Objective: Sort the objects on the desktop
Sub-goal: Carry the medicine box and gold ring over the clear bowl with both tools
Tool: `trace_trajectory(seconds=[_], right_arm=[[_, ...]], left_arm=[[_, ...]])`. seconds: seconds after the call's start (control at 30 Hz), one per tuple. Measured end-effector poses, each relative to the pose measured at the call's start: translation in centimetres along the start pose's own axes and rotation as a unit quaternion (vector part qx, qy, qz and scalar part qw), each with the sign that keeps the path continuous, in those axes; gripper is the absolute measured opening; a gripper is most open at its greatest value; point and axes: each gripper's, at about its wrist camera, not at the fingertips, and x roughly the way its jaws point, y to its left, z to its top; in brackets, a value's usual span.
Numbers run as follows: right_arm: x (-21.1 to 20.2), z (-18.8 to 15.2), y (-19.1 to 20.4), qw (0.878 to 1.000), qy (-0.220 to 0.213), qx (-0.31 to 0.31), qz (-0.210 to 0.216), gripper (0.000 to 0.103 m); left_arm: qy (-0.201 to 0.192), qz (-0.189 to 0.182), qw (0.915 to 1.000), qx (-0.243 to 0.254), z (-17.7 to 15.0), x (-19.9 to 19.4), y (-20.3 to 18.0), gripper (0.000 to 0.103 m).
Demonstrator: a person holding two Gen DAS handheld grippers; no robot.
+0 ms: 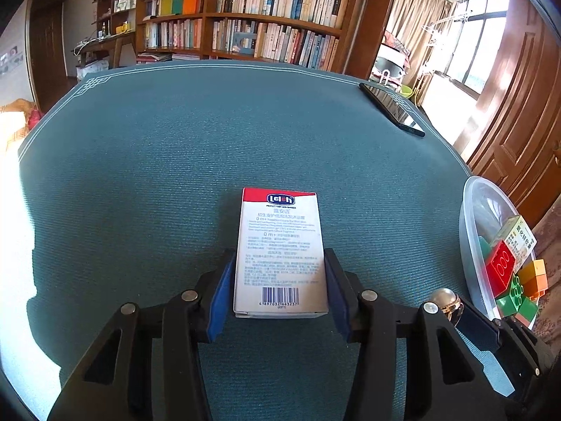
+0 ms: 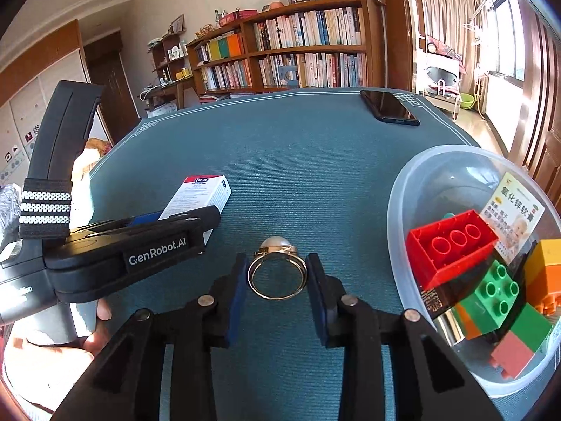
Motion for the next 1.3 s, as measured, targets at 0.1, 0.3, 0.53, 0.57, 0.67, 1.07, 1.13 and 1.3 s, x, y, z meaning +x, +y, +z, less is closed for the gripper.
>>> trace_trajectory(seconds=[0.1, 0.3, 0.53, 0.57, 0.67, 1.07, 1.13, 1.3], right_arm=[[-0.7, 0.2, 0.1, 1.000, -0.011, 0.003, 0.007, 0.036], [-2.3, 0.6, 0.1, 0.999, -0.035, 0.011, 0.012, 0.036], [-3.8, 0.9, -0.4, 0.998, -0.064, 0.014, -0.010, 0.036], [-4.0, 0.8, -0.6, 0.998, -0.067, 0.016, -0.013, 0.036], [-4.7, 0.8, -1.3, 0.997, -0.076, 0.022, -0.025, 0.036], [-8.2, 0.3, -6.5, 0.988, -0.112, 0.062, -0.085, 0.036], [-8.3, 0.2, -7.5, 0.987, -0.110, 0.070, -0.093, 0.036], [-8.0, -0.2, -9.5, 0.985, -0.105, 0.094, -0.100, 0.036]], left_arm=[[-0.012, -0.006, 0.9999, -0.003, 0.2, -0.8, 0.1, 0.051], [-0.024, -0.017, 0.9996, -0.003, 0.4, -1.8, -0.2, 0.051], [-0.030, -0.029, 0.9991, 0.010, 0.3, -2.5, -1.3, 0.051], [-0.032, -0.032, 0.9989, 0.012, 0.3, -2.7, -1.5, 0.051], [-0.039, -0.041, 0.9982, 0.021, 0.3, -3.5, -2.3, 0.051], [-0.048, -0.072, 0.9940, 0.066, -0.1, -5.3, -6.1, 0.051], [-0.047, -0.075, 0.9935, 0.072, -0.1, -5.4, -6.7, 0.051], [-0.044, -0.078, 0.9924, 0.085, -0.4, -5.4, -7.9, 0.051]])
